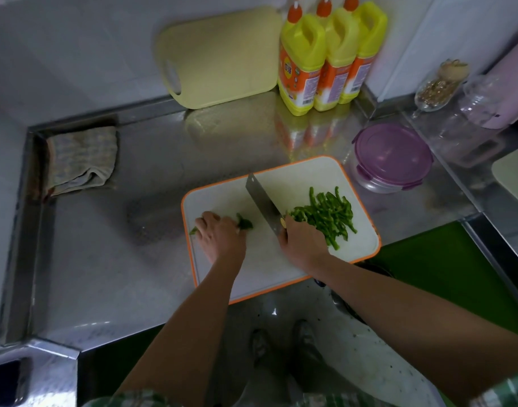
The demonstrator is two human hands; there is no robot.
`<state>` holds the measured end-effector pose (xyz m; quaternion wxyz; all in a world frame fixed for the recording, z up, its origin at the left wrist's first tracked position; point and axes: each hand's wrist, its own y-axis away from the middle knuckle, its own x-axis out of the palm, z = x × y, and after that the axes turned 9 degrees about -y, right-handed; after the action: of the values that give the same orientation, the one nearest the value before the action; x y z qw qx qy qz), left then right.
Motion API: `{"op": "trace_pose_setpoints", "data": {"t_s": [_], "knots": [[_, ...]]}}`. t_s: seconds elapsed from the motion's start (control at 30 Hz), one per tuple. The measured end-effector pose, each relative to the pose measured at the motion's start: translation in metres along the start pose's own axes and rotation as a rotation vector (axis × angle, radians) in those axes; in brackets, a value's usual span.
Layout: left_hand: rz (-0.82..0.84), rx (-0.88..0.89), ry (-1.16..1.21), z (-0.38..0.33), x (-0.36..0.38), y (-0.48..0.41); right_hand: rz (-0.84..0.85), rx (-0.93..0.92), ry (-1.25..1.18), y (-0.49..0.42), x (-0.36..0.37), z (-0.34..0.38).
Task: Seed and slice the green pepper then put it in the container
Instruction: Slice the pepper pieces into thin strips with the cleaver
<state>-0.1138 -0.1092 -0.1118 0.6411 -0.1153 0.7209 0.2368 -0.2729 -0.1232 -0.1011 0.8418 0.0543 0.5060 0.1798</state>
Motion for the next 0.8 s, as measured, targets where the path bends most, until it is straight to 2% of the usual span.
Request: {"op": "trace_pose_setpoints", "data": {"t_s": [0.13,0.3,0.4,0.53,0.8], "knots": [[0.035,0.092,0.026,-0.015,0.003,0.011,0.000,0.005,-0.029,-0.001,0.000,-0.001],[-0.006,0.165,0.140,-0.012,0.003,0.007,0.011,0.017,-0.079,0.001,-0.001,-0.002],[0.071,0.251,0.103,-0.015,0.006,0.005,0.015,0.019,-0.083,0.004,-0.001,-0.006],[0.116,0.243,0.018,-0.019,0.012,0.013,0.032,0.040,-0.135,0.010,0.000,-0.015],[0.157,0.268,0.207,-0.024,0.013,0.023,0.010,-0.023,-0.216,0.012,0.000,-0.023]]}}
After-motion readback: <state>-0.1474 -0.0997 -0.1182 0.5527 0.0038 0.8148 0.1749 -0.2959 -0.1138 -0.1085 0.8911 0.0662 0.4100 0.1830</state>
